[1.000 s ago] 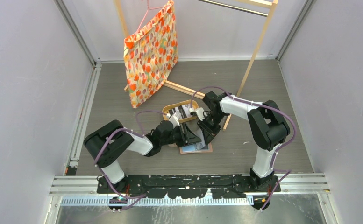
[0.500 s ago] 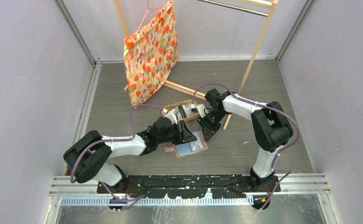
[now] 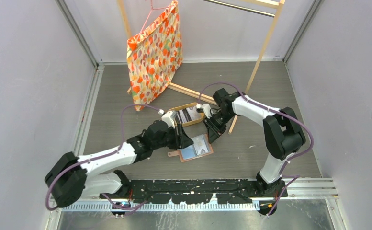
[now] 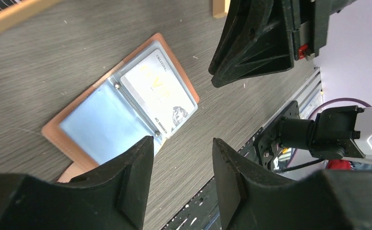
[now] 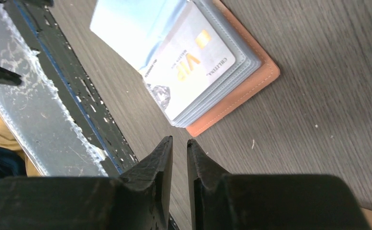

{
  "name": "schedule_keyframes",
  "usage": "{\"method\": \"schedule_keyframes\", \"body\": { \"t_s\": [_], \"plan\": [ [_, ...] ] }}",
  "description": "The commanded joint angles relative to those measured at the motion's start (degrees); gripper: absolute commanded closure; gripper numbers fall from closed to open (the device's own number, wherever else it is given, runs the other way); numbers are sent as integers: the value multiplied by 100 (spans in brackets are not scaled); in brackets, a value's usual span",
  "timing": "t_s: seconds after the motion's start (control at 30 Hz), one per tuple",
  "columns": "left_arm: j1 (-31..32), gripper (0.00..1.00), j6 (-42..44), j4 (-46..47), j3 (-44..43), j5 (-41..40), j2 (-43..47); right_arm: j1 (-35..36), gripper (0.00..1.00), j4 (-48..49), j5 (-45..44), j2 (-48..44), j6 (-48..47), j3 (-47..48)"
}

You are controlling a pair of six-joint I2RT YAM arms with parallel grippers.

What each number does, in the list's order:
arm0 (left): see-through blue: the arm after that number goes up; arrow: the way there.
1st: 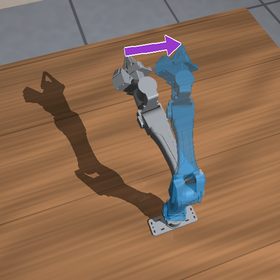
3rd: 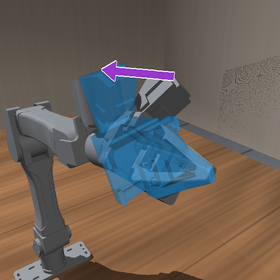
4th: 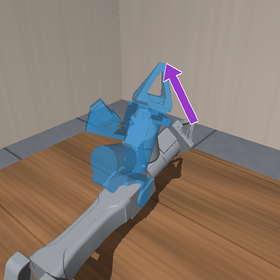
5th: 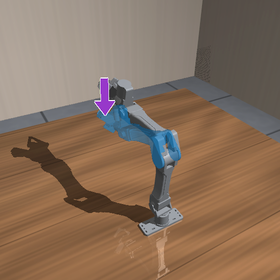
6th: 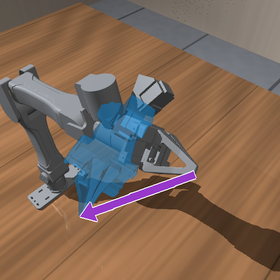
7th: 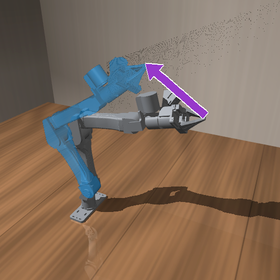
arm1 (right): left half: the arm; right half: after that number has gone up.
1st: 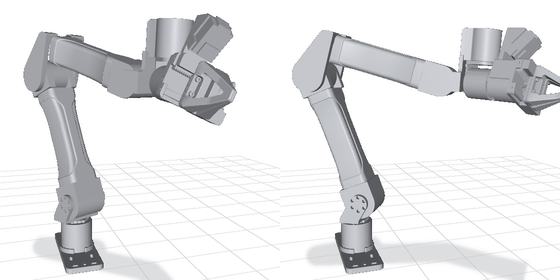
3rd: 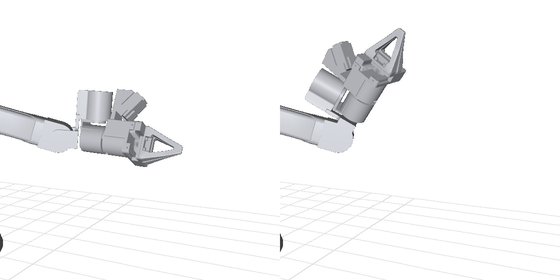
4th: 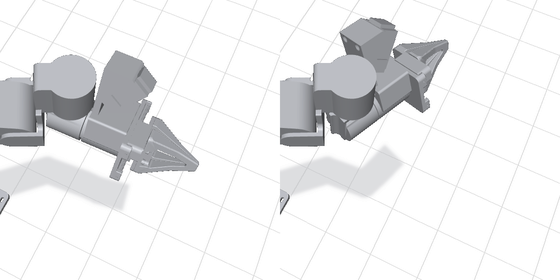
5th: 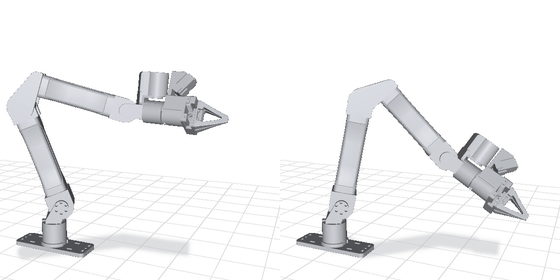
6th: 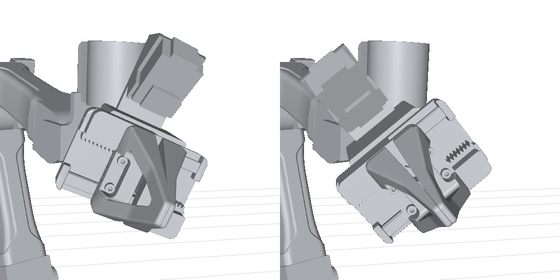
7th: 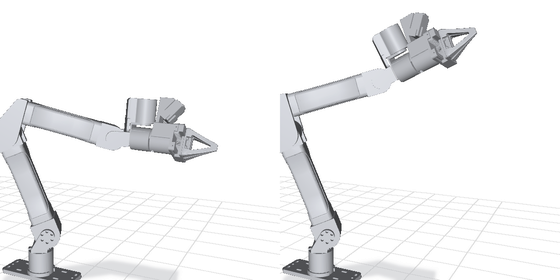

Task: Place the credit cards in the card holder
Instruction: Insert the credit card into the card holder, then close the card holder at the center of the board.

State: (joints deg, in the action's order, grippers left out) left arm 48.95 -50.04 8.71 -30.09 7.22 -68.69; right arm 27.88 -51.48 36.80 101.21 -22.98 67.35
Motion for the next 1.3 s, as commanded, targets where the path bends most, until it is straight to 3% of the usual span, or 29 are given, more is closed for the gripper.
{"method": "schedule_keyframes", "body": {
  "t_s": [0.0,0.2,0.43,0.83,1.07,1.27],
  "plan": [
    [-56,48,652,-919,31,-606,867,-26,77,-52,492,-408,-208,153],
    [-112,32,576,-1559,452,-917,1603,-15,77,118,539,-380,-100,53],
    [-172,25,95,-1767,924,-966,2123,114,76,337,288,-138,123,-2],
    [-217,34,-512,-1182,1311,-749,2043,126,76,370,29,160,220,32],
    [-227,40,-502,-1722,1087,-1101,1623,142,76,360,21,193,214,35],
    [-228,40,-443,-2138,998,-1339,1951,136,76,353,29,198,208,41]
  ]
}}
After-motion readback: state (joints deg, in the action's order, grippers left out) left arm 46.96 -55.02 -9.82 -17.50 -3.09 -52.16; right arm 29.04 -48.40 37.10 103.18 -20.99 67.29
